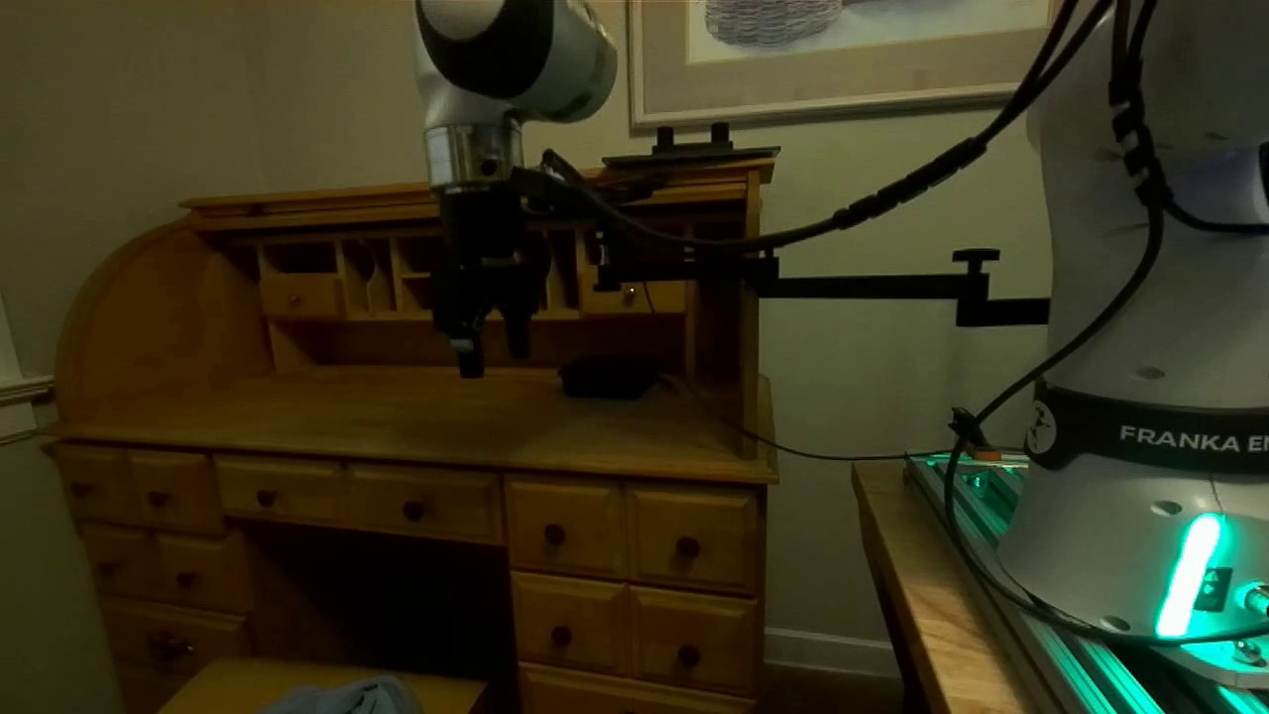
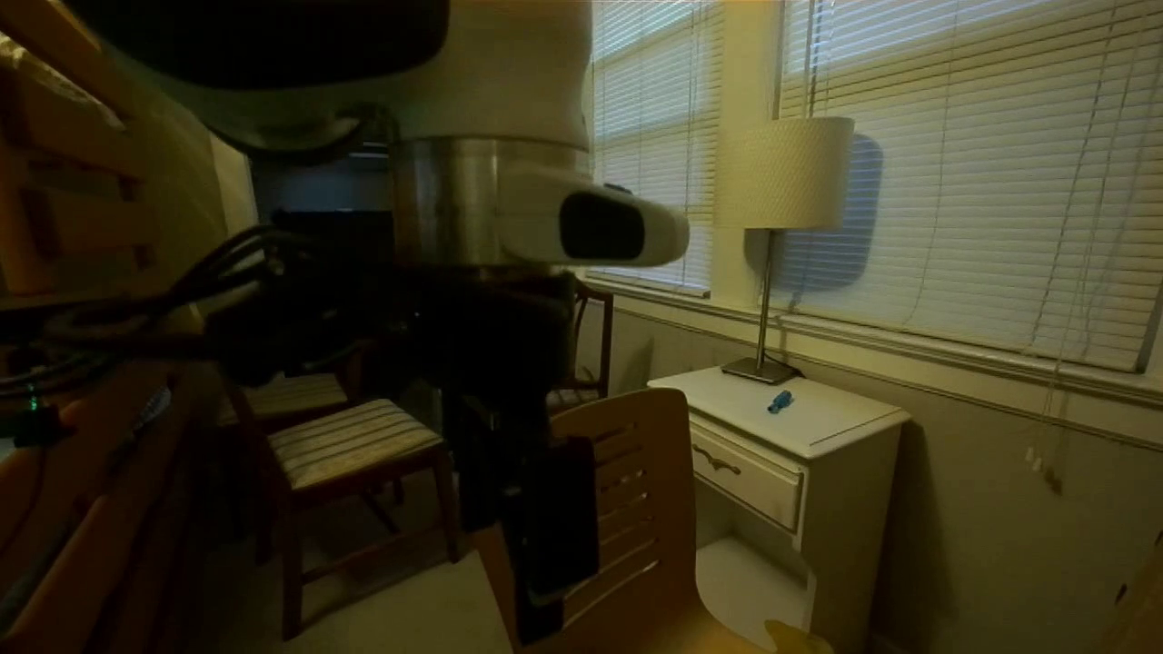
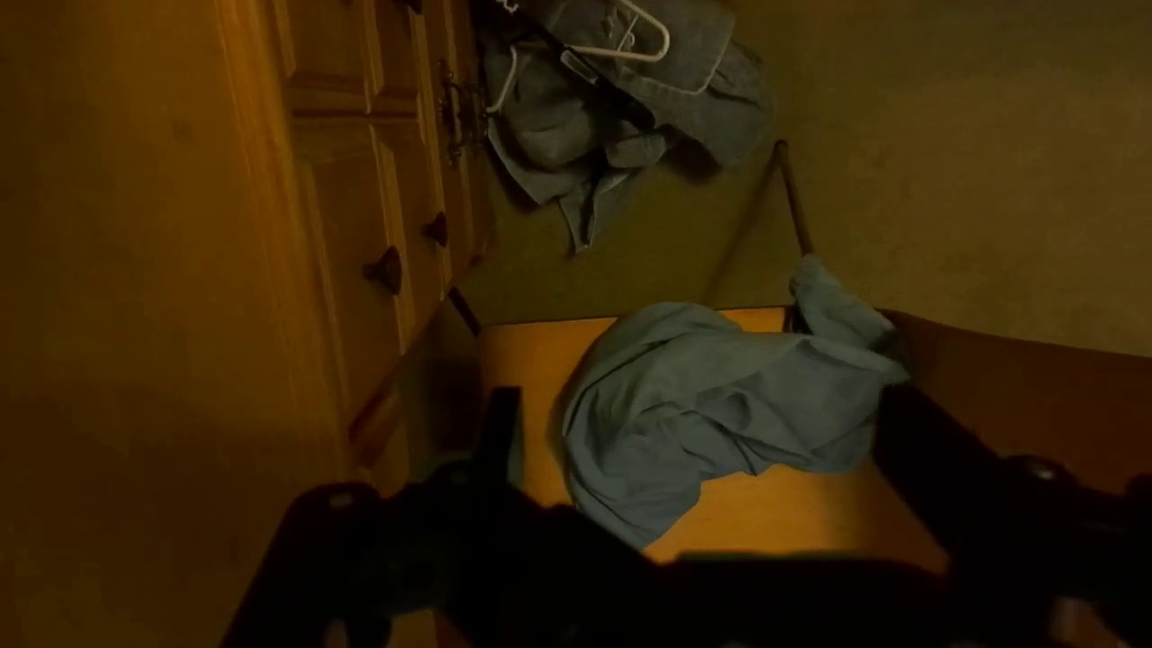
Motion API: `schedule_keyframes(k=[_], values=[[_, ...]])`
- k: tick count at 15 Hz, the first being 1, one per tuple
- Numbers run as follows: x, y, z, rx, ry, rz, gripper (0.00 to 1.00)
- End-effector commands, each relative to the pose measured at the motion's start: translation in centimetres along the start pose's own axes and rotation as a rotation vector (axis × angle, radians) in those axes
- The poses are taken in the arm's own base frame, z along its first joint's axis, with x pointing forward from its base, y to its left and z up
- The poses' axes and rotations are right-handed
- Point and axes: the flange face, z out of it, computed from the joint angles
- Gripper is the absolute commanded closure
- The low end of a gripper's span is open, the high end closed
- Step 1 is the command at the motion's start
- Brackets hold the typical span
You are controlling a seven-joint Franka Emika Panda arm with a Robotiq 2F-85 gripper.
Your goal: Open the rightmost drawer, and then move the white toy to the counter
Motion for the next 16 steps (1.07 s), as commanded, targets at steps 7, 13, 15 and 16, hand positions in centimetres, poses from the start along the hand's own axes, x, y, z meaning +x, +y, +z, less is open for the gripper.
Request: schedule_keyframes(k=[7, 13, 15, 16], values=[[-0.2, 0.0, 2.3, 0.004, -0.038, 0.036, 0.00], [0.1, 0.0, 9.3, -0.032, -0.055, 0.365, 0.00], [0.0, -0.1, 11.8, -0.027, -0.060, 0.475, 0.00], [-0.2, -0.1, 13.0, -0.037, -0.050, 0.516, 0.00]])
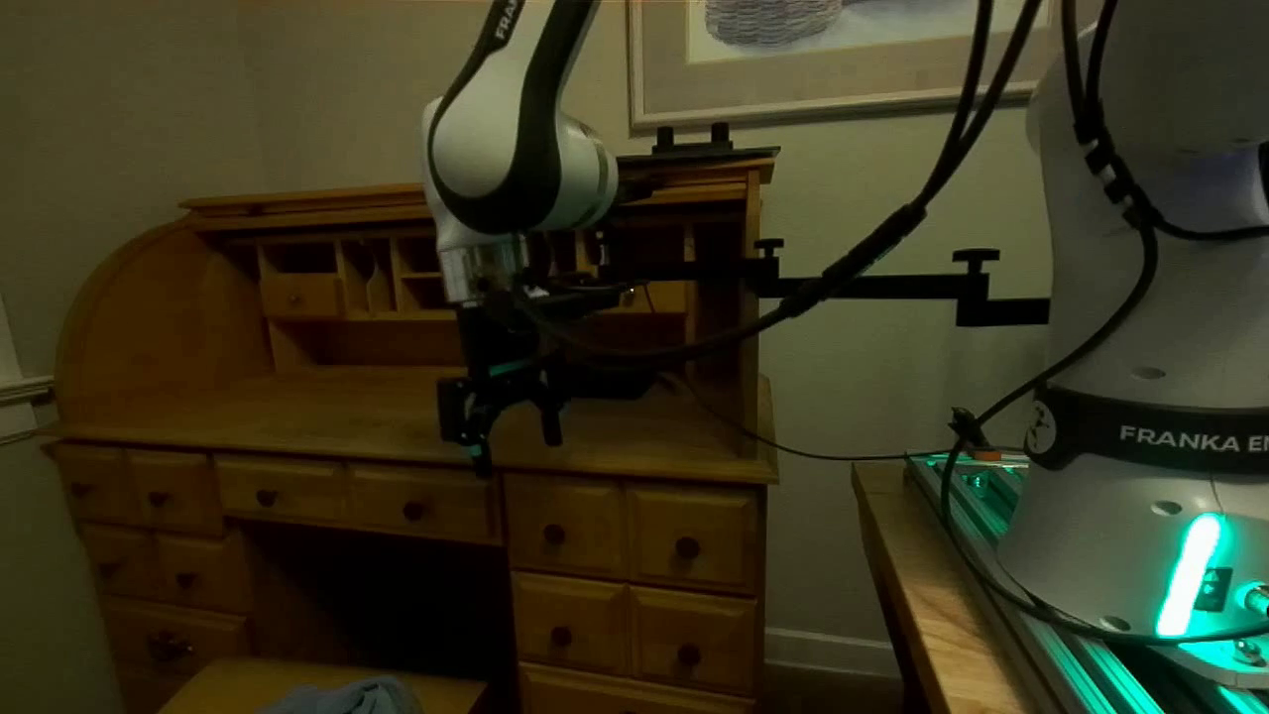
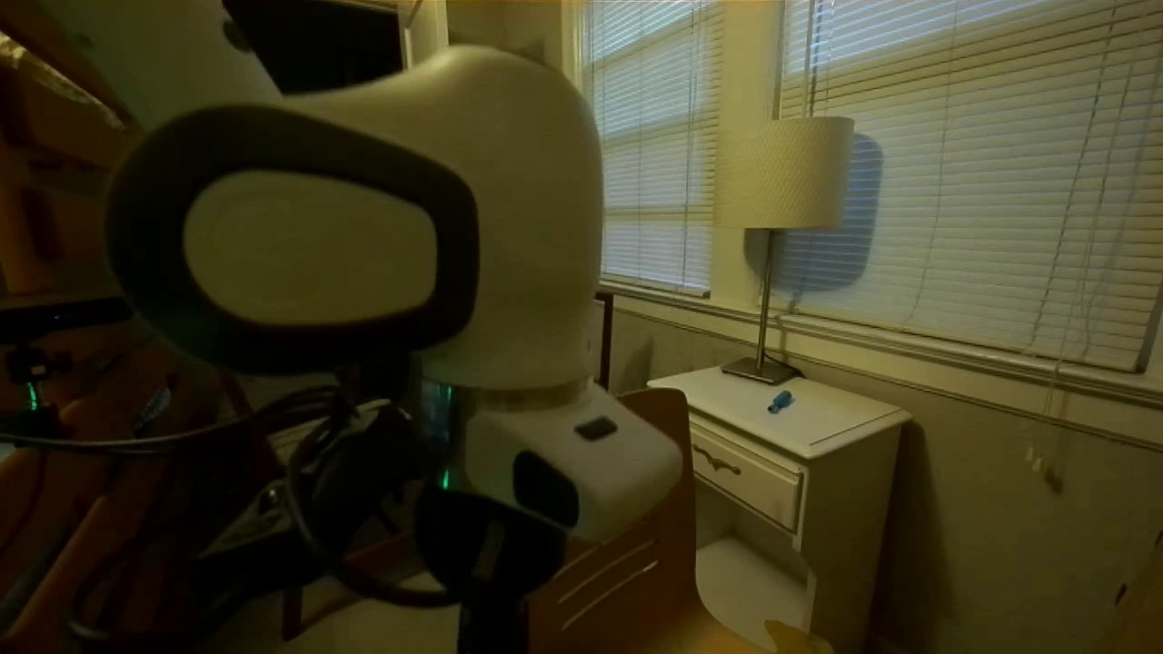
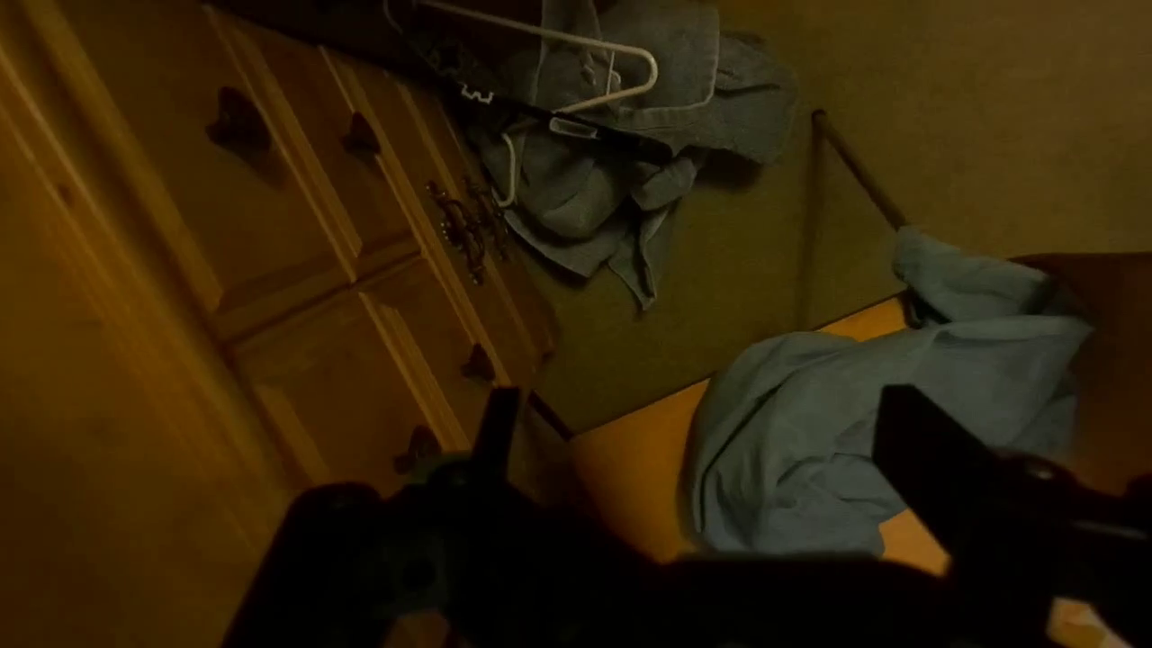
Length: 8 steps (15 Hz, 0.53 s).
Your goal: Open the rightmost drawer, and then move the white toy to the counter
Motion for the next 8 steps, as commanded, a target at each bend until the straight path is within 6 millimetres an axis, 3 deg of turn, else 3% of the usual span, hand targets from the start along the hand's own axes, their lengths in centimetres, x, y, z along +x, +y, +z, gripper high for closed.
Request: schedule_keyframes(k=[1, 8], values=[[0.3, -0.2, 4.1, -0.014, 0.024, 0.163, 0.00], [0.8, 2.9, 7.7, -0.041, 0.117, 0.424, 0.00]])
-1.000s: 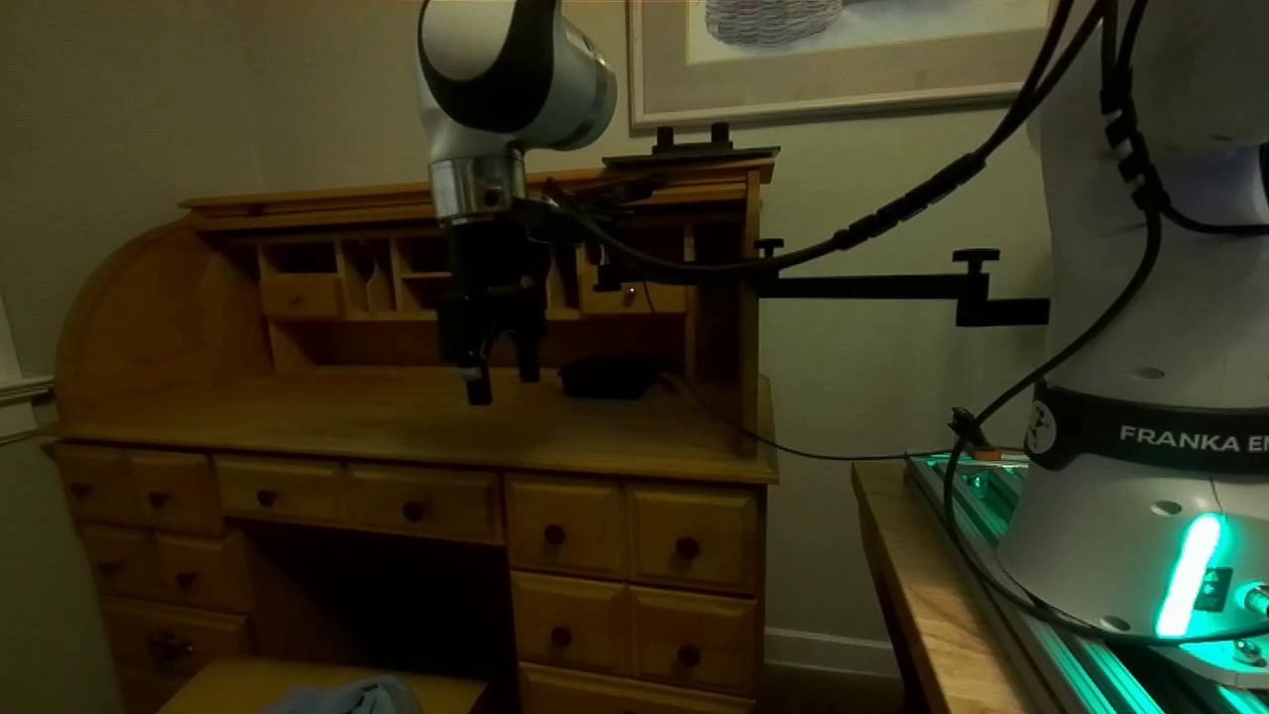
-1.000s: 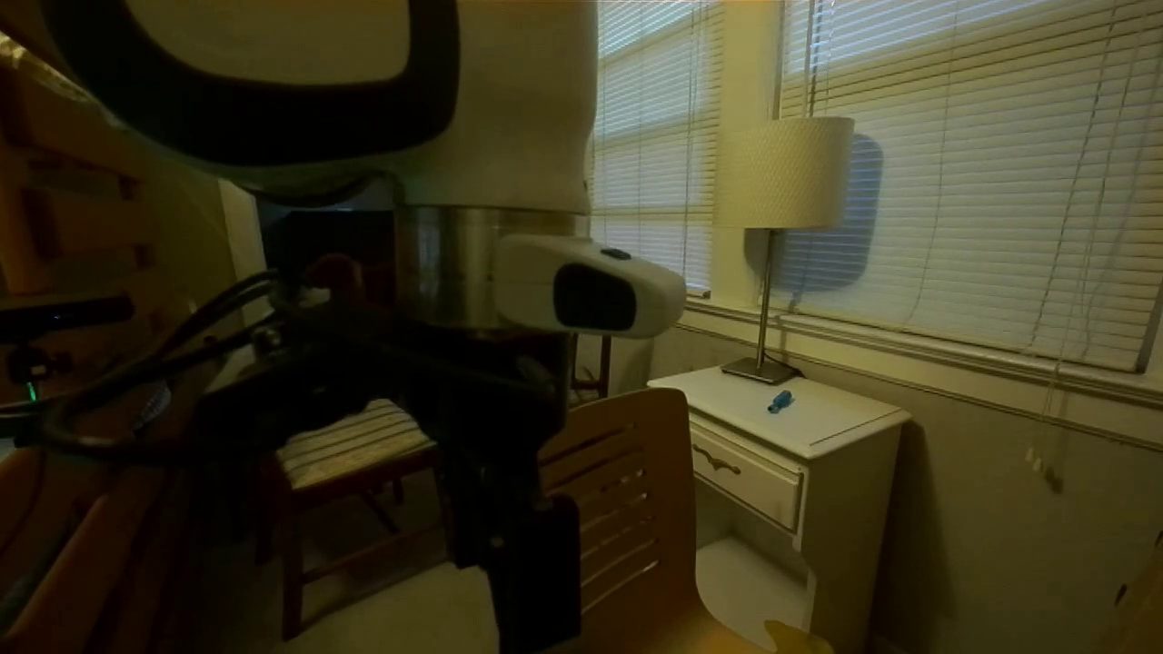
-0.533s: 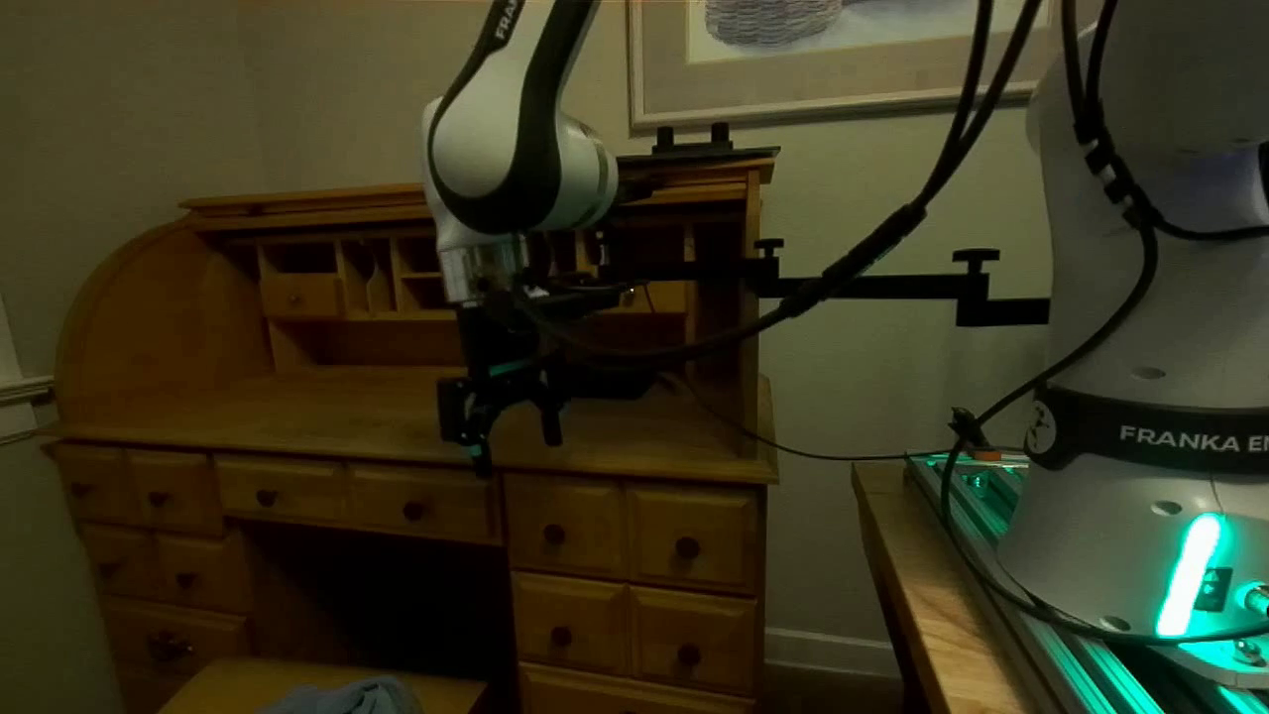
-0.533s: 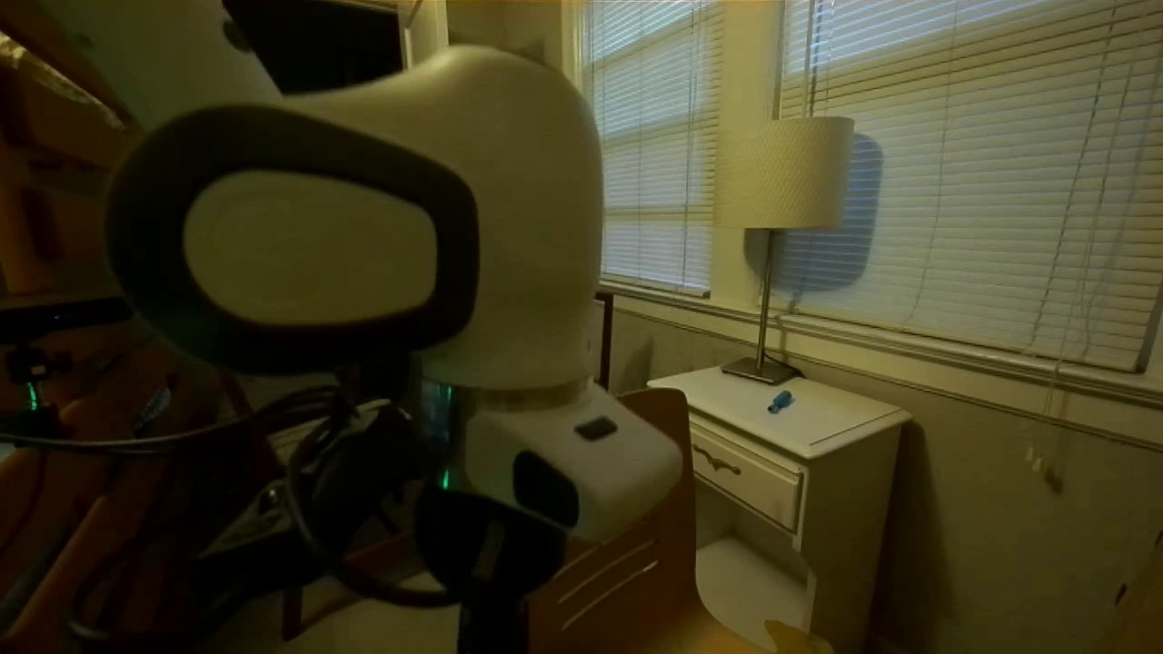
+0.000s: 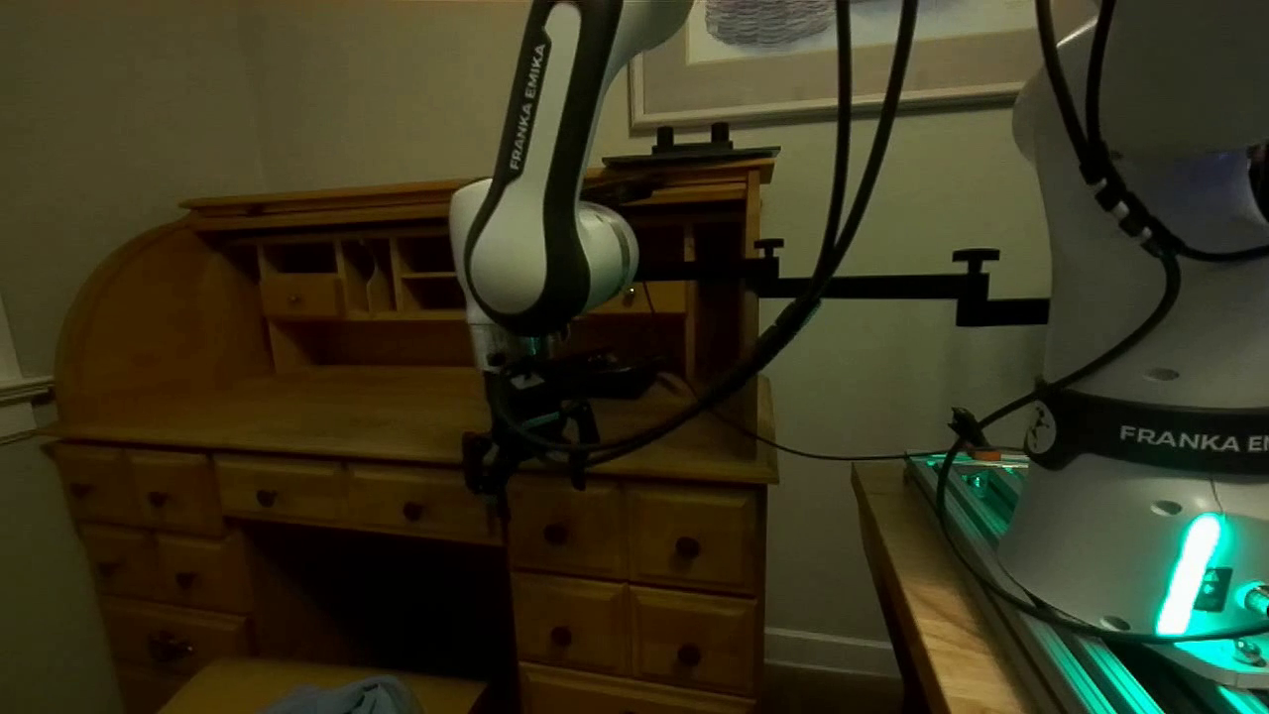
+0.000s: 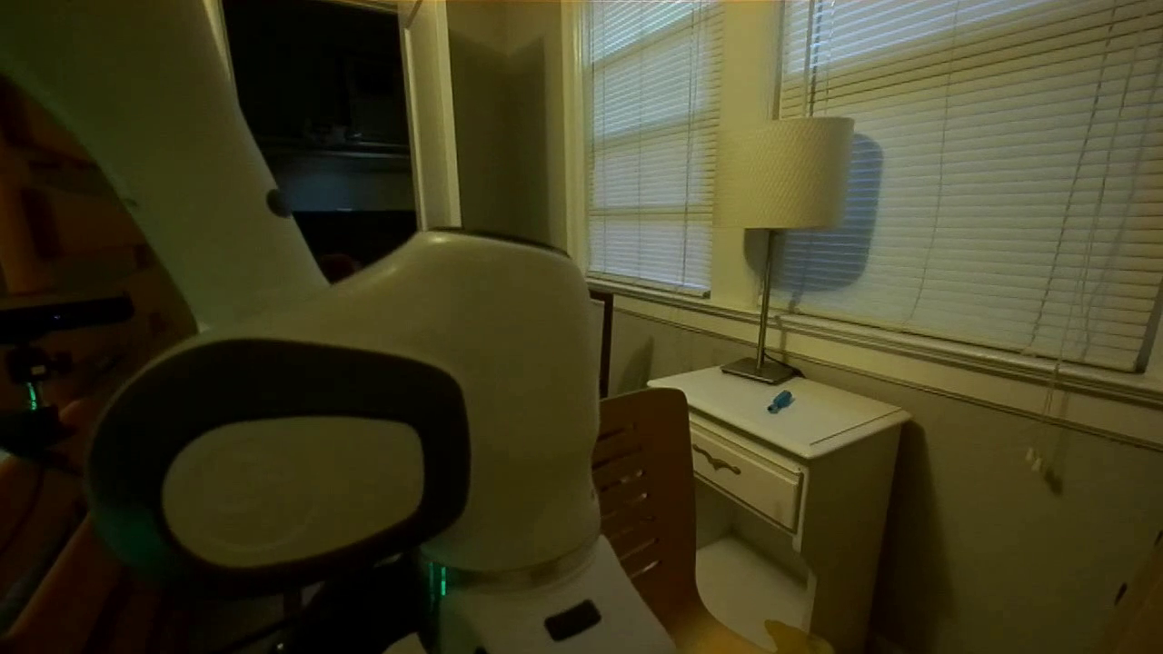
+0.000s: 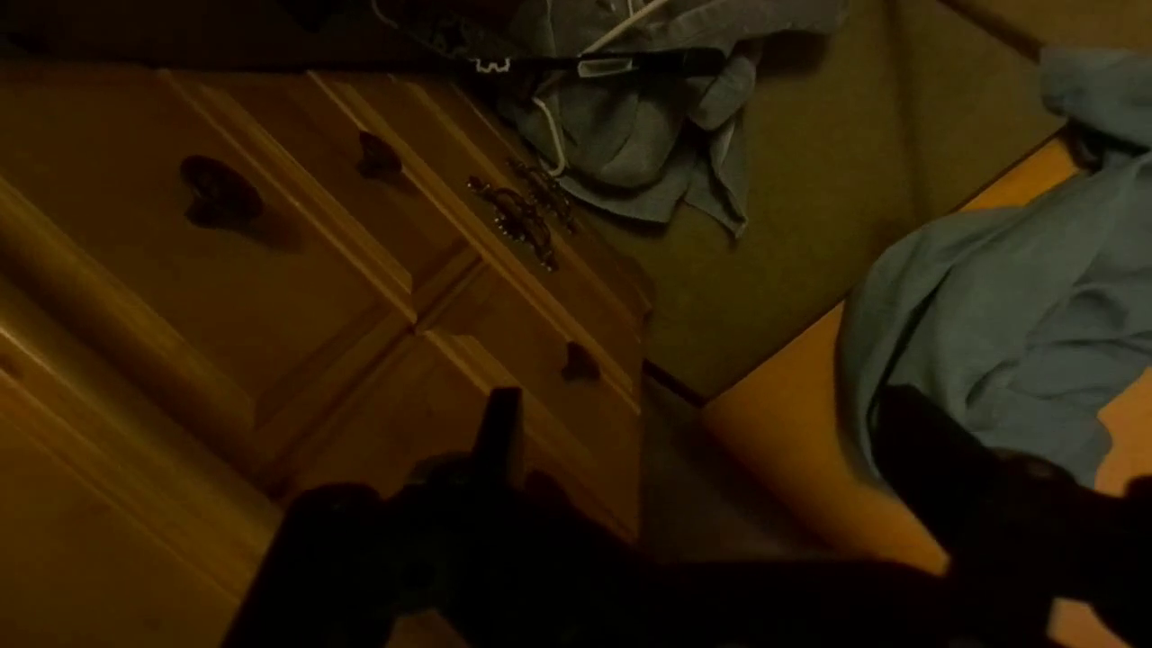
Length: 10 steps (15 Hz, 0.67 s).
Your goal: Open the rightmost drawer, and then move the white toy to the counter
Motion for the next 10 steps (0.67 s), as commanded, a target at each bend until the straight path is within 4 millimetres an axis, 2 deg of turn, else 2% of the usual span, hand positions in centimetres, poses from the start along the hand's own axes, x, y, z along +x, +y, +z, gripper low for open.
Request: schedule_keyframes(k=[1, 2, 6, 10], values=[[0.0, 0.7, 1.5, -0.005, 0.034, 0.132, 0.00], [0.5, 0.6, 0.7, -0.006, 0.020, 0.068, 0.00], [0.5, 0.8, 1.0, -0.012, 0.020, 0.071, 0.00], [1.7, 0.9, 2.1, -0.040, 0.059, 0.182, 0.00]])
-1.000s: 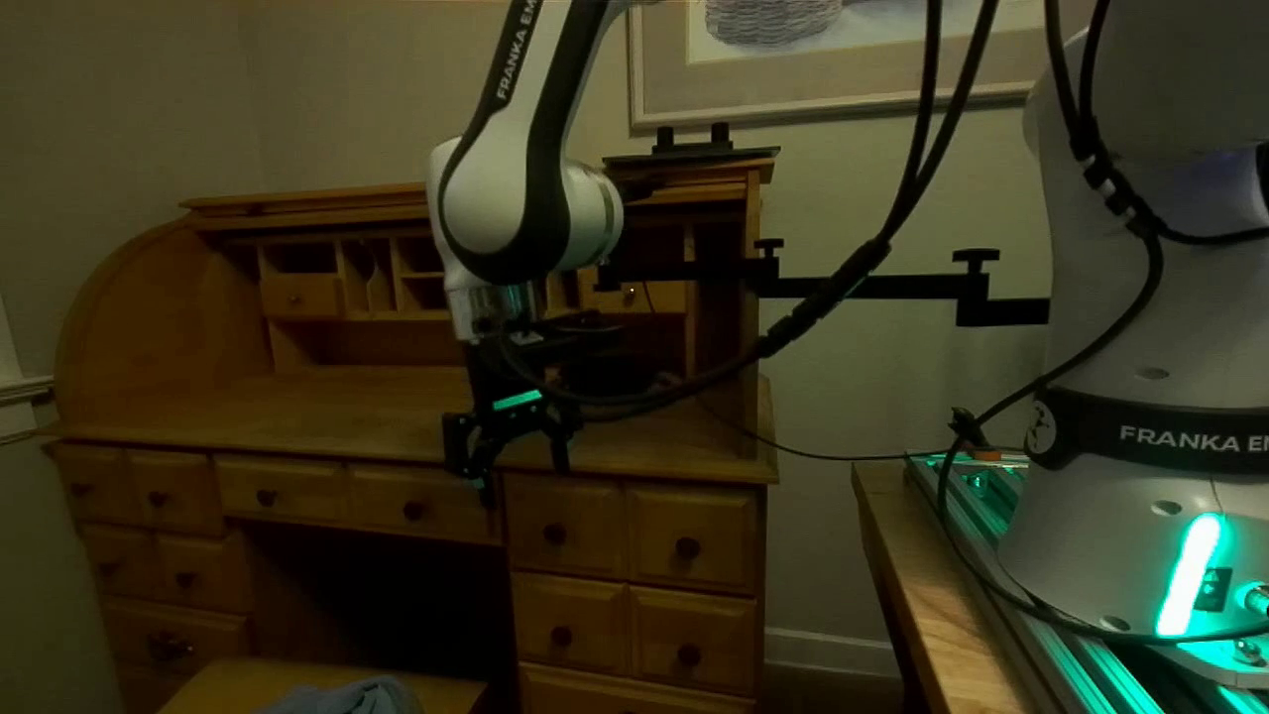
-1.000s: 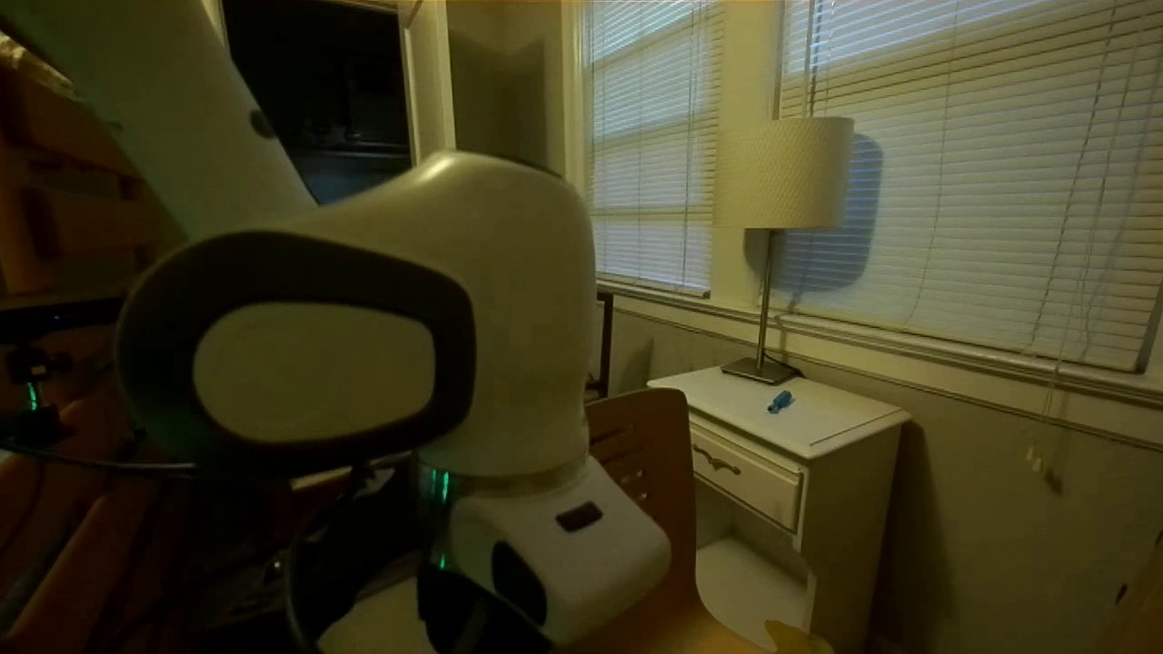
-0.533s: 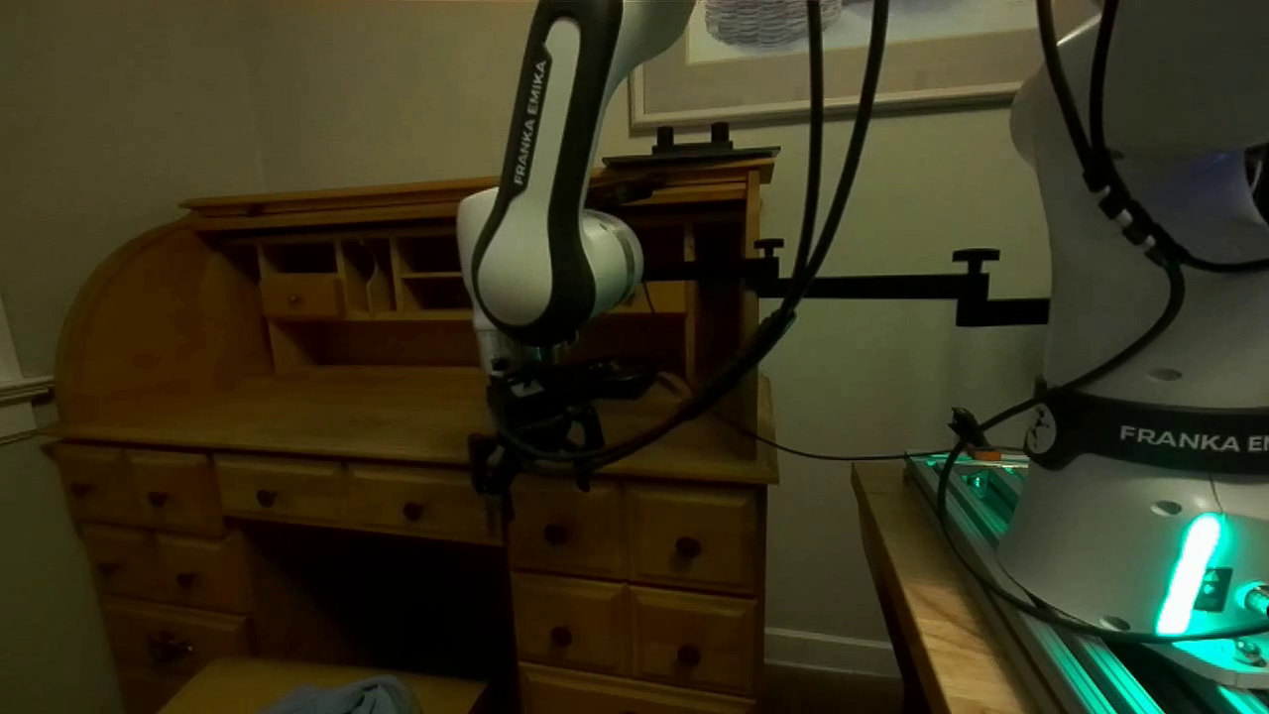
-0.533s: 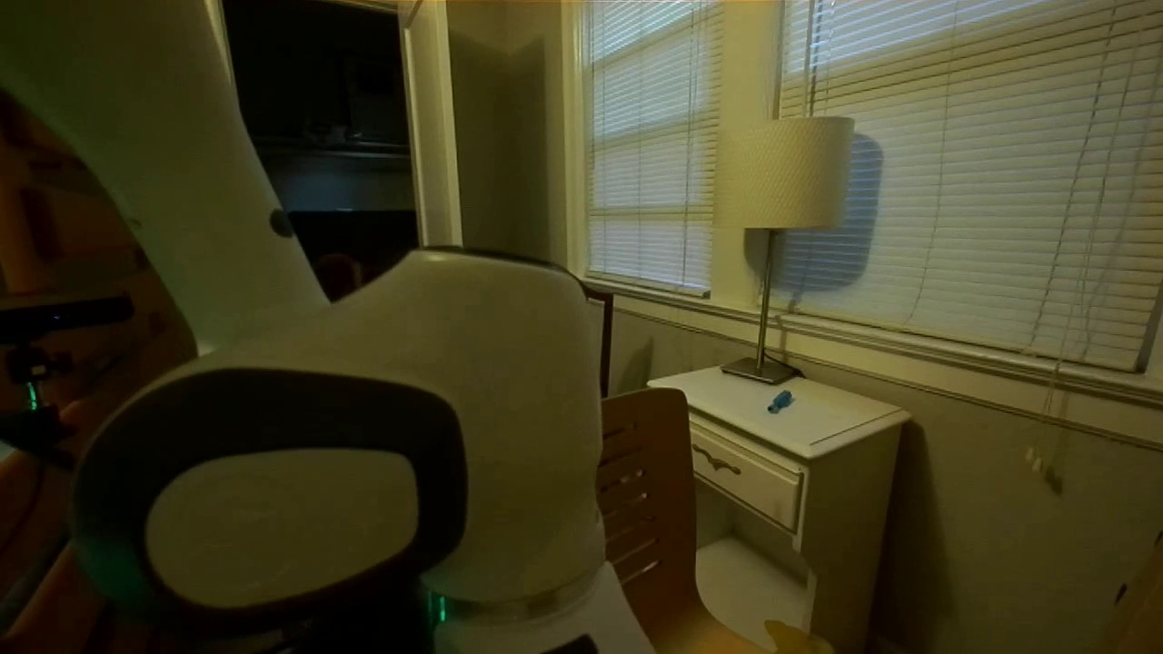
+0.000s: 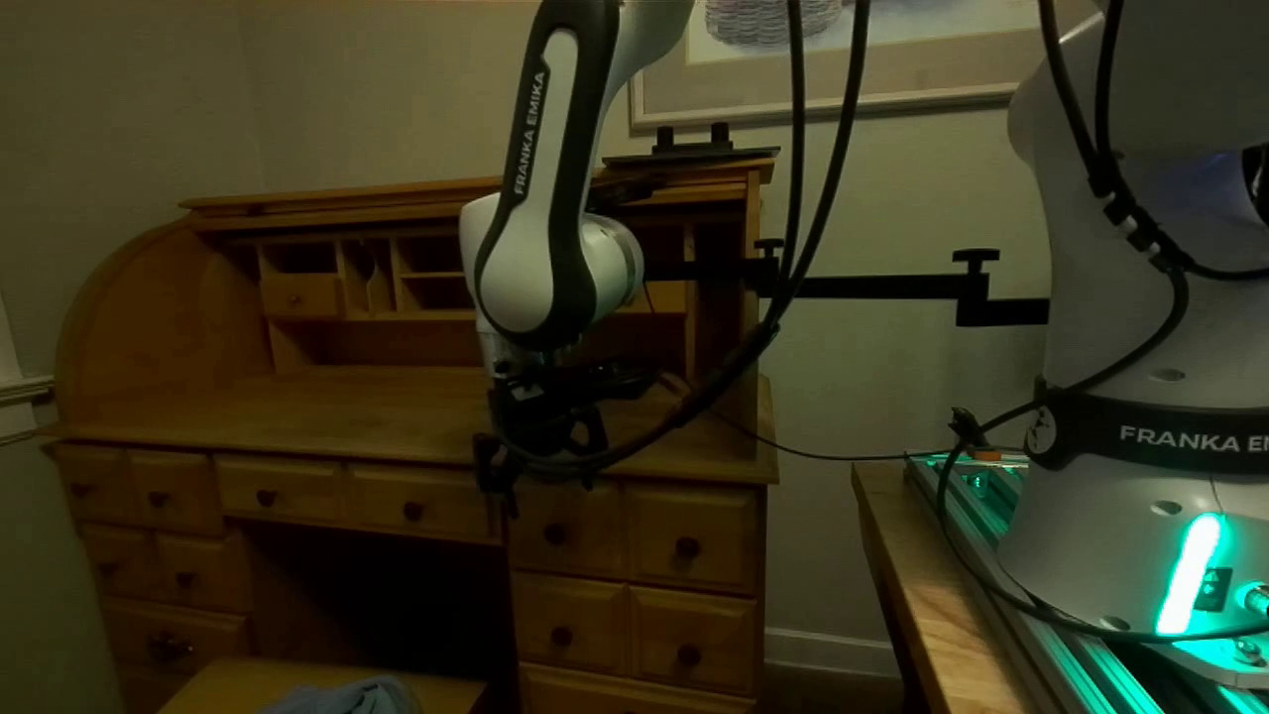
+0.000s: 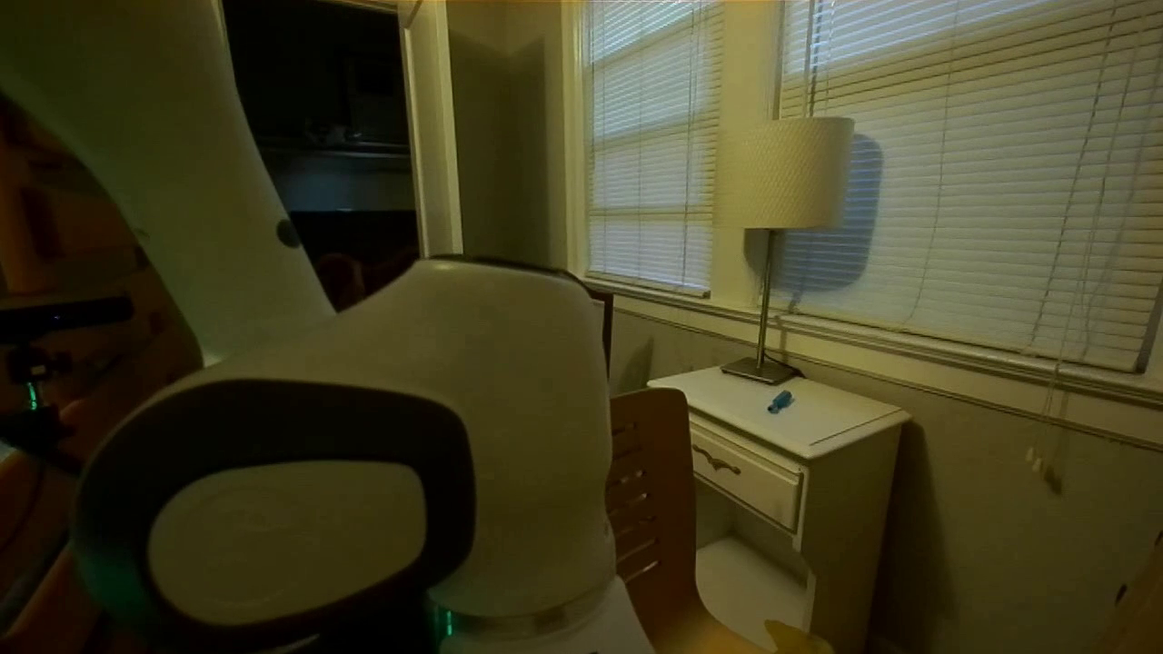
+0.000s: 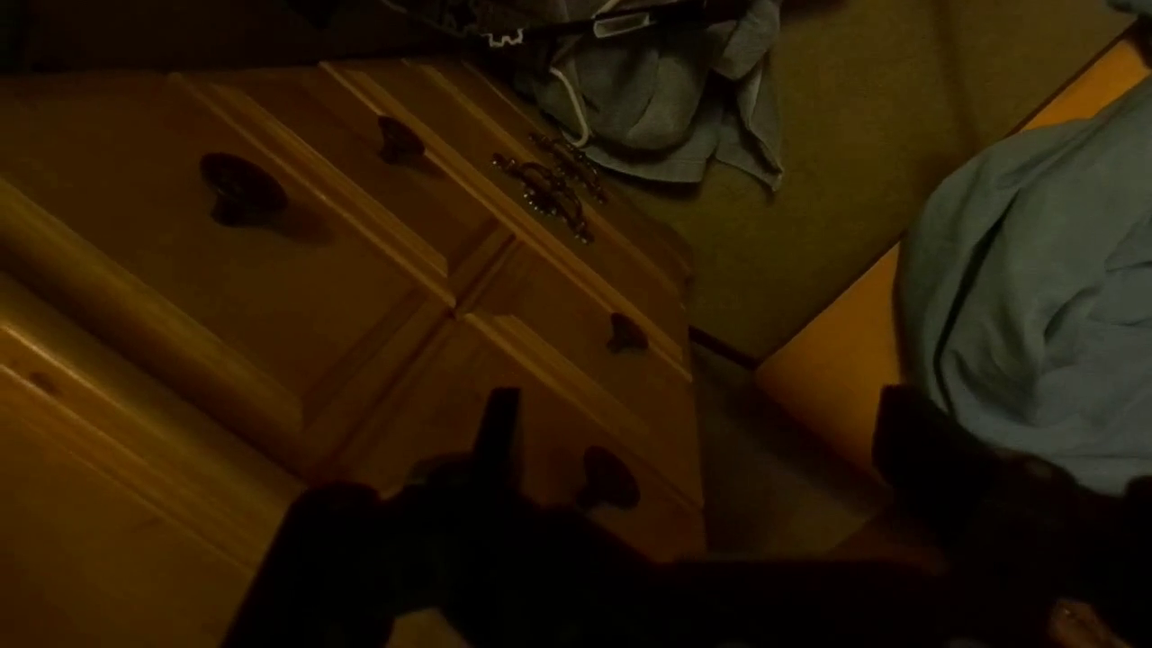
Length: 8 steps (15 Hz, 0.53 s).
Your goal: Open the rightmost drawer, and then move the white toy to the counter
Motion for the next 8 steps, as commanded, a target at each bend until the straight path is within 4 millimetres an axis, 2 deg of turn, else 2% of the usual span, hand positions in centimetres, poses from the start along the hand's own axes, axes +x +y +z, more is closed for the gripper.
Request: schedule_keyframes(k=[1, 8], values=[[0.9, -0.4, 1.4, -0.022, 0.033, 0.112, 0.00], [1.0, -1.0, 3.8, -0.035, 0.038, 0.293, 0.00]])
